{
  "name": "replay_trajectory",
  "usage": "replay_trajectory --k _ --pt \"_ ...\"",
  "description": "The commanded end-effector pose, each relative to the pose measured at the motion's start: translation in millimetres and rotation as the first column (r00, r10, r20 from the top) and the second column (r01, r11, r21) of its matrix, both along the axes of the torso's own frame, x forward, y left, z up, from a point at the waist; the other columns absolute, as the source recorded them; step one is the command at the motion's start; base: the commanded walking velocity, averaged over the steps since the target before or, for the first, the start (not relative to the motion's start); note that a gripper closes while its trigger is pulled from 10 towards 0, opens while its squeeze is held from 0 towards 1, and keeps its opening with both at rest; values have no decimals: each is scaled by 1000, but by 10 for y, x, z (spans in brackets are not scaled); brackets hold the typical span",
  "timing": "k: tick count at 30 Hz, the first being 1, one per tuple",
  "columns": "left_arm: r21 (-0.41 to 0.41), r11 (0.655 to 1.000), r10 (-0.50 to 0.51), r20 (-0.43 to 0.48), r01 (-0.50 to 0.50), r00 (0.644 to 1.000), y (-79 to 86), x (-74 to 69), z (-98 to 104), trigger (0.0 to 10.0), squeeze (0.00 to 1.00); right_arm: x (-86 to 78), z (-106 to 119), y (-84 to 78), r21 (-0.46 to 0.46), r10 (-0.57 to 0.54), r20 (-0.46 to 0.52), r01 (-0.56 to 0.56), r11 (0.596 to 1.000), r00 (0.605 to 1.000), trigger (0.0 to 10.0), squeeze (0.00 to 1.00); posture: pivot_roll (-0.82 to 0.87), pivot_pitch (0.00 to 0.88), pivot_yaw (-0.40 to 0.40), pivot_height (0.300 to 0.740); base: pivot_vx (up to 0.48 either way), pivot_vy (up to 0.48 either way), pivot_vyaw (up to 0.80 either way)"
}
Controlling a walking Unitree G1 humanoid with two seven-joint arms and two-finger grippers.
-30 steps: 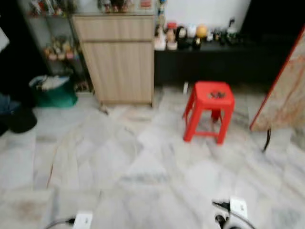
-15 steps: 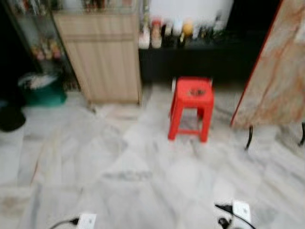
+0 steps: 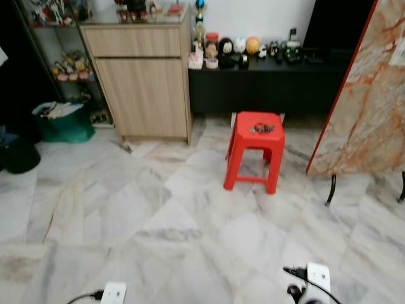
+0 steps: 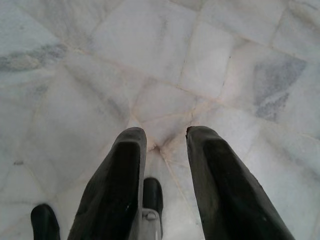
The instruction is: Hang keys on a hook
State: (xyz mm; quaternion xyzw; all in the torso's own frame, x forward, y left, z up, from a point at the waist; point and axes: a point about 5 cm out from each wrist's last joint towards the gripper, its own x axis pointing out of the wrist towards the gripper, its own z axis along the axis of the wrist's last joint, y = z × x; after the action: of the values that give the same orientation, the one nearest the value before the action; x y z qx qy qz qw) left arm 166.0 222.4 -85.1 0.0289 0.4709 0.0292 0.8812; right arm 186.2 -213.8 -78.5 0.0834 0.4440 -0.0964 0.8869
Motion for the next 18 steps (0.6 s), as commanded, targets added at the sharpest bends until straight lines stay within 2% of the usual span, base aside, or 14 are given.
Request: replay_trajectory --k 1,11,18 --pt "-3 1000 12 -3 -12 1000 10 8 3 10000 0 60 30 -1 3 -4 15 4 1000 1000 10000 0 52 0 -25 726 368 0 0" --pt "-12 999 54 17 -53 998 -13 105 37 10000 0 162 75 28 5 -4 34 3 1000 999 10000 0 72 0 -52 726 410 0 0" --pt "-21 997 76 -5 -76 997 -60 28 -9 10000 0 106 47 38 -14 64 24 -64 998 998 10000 0 68 0 -75 726 423 0 0"
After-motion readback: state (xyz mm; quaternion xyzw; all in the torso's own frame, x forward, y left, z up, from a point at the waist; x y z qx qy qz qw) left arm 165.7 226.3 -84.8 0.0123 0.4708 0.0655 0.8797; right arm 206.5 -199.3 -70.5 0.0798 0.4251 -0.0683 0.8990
